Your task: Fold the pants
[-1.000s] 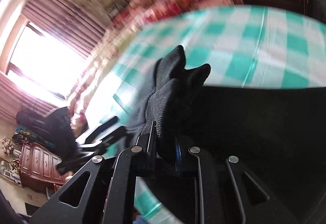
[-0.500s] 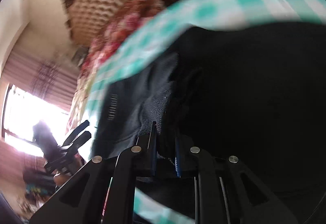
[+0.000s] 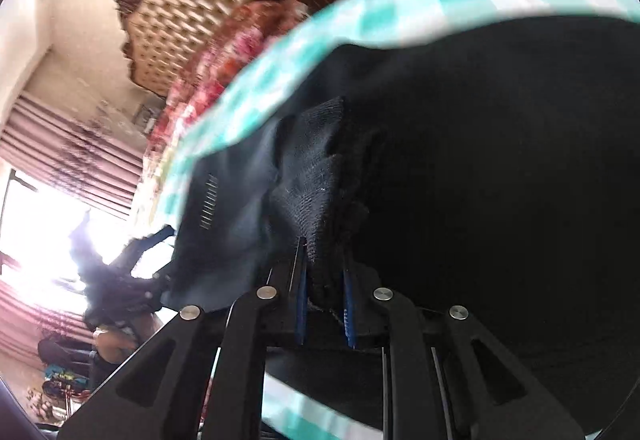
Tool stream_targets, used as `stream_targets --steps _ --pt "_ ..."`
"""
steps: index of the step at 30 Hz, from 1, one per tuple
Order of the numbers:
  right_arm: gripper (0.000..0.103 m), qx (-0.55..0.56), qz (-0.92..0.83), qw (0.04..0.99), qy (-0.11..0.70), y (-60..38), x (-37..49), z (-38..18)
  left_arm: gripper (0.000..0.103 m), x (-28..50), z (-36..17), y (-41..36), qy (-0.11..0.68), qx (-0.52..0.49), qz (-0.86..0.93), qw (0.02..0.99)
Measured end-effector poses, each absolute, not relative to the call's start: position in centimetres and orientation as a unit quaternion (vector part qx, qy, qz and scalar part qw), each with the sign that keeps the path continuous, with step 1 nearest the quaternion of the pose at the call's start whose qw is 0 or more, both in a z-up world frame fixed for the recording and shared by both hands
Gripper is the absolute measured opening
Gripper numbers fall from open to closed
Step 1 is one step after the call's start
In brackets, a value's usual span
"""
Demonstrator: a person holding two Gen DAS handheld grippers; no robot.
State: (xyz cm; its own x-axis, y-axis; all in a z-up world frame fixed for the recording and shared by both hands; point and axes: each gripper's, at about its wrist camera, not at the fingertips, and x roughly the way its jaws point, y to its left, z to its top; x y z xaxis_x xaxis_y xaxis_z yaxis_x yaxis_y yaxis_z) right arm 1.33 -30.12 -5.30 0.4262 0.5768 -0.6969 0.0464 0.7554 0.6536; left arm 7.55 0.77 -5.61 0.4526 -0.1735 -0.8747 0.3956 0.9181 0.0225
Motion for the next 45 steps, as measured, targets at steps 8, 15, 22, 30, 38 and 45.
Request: stream_targets --steps 8,15,22,30,38,45 --pt "0.073 0.155 0.117 0.88 0.434 -29.5 0.2 1.7 0.101 6.9 -1.0 2.4 0.433 0.063 -0.134 0.889" --pt "0.073 0.039 0.197 0.873 0.445 -21.4 6.2 0.8 0.101 13.7 -1.1 -0.5 0.462 -0.01 -0.156 0.873" --pt "0.073 -0.06 0.192 0.835 0.513 -18.7 9.0 -3.5 0.101 17.4 -7.3 -1.0 0.551 0.008 -0.138 0.823" --pt "0.074 -0.023 0.183 0.86 0.477 -22.2 3.4 -1.3 0.101 11.6 -3.0 2.1 0.494 0.007 -0.148 0.857" --pt "0.083 0.124 0.172 0.846 0.489 -26.7 1.9 -3.0 0.102 8.7 -8.3 4.9 0.535 0.0 -0.12 0.837" --pt "0.084 0.288 0.099 0.872 0.382 -39.1 -5.9 1.7 0.101 7.1 -2.3 2.4 0.457 0.048 -0.084 0.884"
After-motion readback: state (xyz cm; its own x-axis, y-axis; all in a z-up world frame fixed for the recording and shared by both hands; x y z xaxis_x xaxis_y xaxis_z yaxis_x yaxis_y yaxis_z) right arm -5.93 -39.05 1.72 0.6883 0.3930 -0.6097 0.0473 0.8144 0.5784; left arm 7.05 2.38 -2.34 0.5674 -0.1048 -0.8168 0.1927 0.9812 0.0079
